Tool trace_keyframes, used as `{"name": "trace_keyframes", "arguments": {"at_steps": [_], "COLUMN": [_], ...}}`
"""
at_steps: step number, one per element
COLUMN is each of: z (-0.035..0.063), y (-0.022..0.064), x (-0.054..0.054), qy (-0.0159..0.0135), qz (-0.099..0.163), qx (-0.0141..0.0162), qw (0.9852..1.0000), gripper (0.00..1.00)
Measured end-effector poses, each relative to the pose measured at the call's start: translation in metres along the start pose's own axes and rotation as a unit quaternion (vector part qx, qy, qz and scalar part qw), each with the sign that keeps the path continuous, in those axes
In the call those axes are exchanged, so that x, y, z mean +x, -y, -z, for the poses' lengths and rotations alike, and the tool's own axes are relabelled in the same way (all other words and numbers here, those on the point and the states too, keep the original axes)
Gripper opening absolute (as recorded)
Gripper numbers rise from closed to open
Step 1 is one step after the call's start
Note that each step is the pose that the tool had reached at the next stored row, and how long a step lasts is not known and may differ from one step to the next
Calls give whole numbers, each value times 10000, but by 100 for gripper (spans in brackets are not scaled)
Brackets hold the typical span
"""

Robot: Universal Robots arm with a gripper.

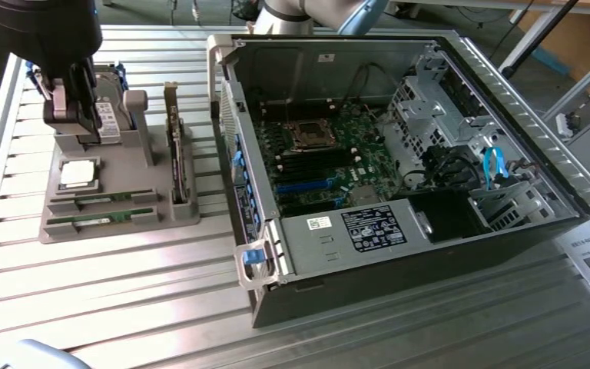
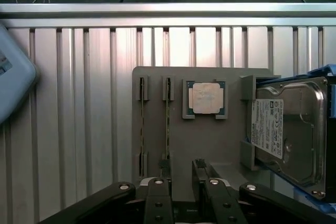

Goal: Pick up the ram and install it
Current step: 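Pick up the ram and move it above insertion slot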

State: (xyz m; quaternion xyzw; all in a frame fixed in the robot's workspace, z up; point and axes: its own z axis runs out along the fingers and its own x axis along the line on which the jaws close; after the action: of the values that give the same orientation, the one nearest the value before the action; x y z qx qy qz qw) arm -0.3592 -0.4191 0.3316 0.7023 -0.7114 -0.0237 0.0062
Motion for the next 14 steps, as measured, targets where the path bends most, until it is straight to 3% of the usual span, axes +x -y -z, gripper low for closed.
{"name": "trace_keyframes", "arguments": {"at_steps": [14], "z": [4], "y": [6], "x": [160], "qy": [0], "qz": [0], "qx": [0], "qw": [10000], "gripper": [30]}}
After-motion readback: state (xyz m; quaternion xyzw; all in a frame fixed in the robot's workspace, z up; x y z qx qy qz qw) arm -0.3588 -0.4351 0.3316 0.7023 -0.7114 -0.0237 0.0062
